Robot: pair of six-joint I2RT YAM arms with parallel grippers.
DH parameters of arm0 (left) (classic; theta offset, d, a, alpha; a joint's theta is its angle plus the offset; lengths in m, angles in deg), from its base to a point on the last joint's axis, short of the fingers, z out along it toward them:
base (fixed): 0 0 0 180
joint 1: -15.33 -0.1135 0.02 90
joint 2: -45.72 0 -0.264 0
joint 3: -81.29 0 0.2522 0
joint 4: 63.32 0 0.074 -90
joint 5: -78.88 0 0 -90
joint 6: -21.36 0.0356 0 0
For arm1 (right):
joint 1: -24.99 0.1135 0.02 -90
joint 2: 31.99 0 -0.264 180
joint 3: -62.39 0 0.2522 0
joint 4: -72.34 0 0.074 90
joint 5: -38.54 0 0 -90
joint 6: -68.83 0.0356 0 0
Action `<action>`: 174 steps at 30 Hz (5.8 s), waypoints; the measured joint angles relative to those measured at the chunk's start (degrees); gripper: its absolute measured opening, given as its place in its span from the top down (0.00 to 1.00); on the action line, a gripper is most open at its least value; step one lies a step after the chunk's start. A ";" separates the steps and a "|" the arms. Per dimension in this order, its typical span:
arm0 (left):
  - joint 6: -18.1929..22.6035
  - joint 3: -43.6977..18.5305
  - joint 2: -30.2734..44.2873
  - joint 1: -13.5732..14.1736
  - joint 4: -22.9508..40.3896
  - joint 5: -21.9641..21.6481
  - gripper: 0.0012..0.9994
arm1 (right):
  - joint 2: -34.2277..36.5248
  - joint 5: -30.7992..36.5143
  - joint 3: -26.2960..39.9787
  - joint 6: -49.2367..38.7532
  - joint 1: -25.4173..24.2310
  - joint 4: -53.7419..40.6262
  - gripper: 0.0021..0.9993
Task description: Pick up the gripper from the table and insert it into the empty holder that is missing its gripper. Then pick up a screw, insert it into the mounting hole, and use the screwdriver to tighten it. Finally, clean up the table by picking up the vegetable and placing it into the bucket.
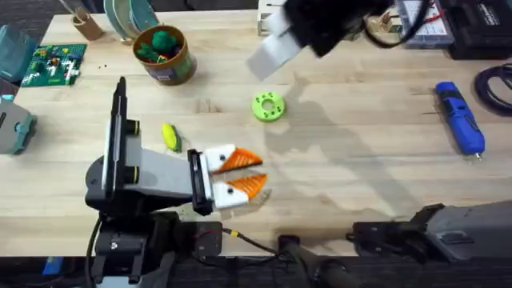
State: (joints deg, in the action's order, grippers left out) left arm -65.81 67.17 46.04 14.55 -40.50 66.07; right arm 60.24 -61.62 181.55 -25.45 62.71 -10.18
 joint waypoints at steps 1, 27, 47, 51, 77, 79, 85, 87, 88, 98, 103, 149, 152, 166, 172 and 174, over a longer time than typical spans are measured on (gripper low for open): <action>0.00 0.00 0.00 0.00 -0.02 0.00 0.90 | -0.37 0.01 0.00 0.04 -1.39 -0.88 0.08; 0.22 0.00 -0.02 0.00 -0.02 -0.02 0.99 | -22.34 0.01 -24.29 -0.44 -38.90 -5.31 0.08; 0.22 0.00 0.00 0.00 -0.13 -0.40 0.99 | -23.60 2.46 -28.06 1.76 -54.67 4.05 0.08; 0.22 0.00 0.00 0.00 -0.15 -0.44 0.99 | -23.59 5.16 -28.06 1.70 -54.67 4.78 0.08; 0.22 0.00 0.00 0.00 -0.24 -0.72 0.99 | -4.75 22.07 -28.09 -11.69 -64.09 19.40 0.01; 0.22 0.00 -0.01 0.00 -0.24 -0.72 0.99 | -2.63 20.04 -28.09 -14.77 -65.48 19.53 0.01; 0.22 0.00 -0.01 0.00 -0.24 -0.72 0.99 | 6.14 14.54 -28.11 -25.71 -67.11 20.73 0.01; 0.22 0.00 0.00 0.00 -0.24 -0.74 0.99 | 7.70 14.06 -28.16 -27.40 -67.21 21.76 0.01; 0.22 0.00 0.00 0.00 -0.24 -0.72 0.99 | 8.35 13.78 -28.20 -27.96 -67.32 22.36 0.01; 0.22 0.00 0.00 0.00 -0.24 -0.72 0.99 | 12.07 9.97 -28.22 -30.10 -70.35 24.98 0.01; 0.22 0.00 0.00 0.00 -0.24 -0.73 0.99 | 14.63 7.20 -28.22 -30.13 -71.35 24.94 0.01; 0.22 0.00 0.00 0.00 -0.46 -1.81 0.99 | 17.29 9.01 -28.24 -31.95 -72.09 23.27 0.97; 0.22 0.00 0.00 0.00 -0.46 -1.81 0.99 | 17.29 9.01 -28.24 -31.79 -72.09 23.08 0.98; 0.22 0.00 -0.02 0.00 -0.46 -1.84 0.99 | 7.86 8.85 -28.70 -28.20 -72.09 24.60 0.99; 0.22 0.00 0.00 0.00 -0.46 -1.84 0.99 | -0.40 5.34 -28.70 -25.49 -72.03 24.79 0.99; 0.22 0.00 0.00 0.00 -0.46 -1.84 0.99 | -2.82 3.94 -28.70 -24.90 -71.77 24.76 0.99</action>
State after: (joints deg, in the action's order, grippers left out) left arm -65.59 67.17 46.04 14.55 -40.95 64.24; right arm 57.41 -57.67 152.85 -50.34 -9.06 14.59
